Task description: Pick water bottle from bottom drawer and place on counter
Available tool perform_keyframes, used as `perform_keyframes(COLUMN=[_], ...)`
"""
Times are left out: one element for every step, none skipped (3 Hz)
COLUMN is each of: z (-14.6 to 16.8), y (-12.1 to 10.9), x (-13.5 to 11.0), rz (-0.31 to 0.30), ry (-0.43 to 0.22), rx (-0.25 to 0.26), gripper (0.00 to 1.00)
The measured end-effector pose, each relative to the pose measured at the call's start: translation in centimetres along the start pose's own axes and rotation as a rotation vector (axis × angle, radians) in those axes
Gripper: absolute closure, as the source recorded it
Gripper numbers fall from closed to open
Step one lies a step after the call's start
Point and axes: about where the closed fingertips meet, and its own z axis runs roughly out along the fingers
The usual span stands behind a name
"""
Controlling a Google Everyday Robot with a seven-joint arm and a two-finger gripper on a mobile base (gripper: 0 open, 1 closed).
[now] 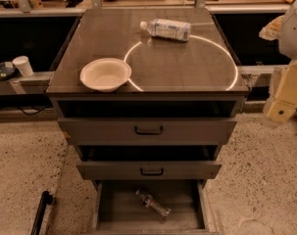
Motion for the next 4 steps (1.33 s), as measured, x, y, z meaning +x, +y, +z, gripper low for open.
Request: perform_keyframes(z=[0.0, 1.9, 4.8, 9.5], y=[0.0, 0.2, 2.4, 6.0], x=[0.0, -0.3, -1.3, -1.5], rz=[0.0, -0.022, -0.008, 0.064], ry=[0.0, -0.064, -0.187, -0.314], rx=[0.0, -0.075, -0.147, -0.179], gripper=[0.0, 0.0, 0.0, 0.0])
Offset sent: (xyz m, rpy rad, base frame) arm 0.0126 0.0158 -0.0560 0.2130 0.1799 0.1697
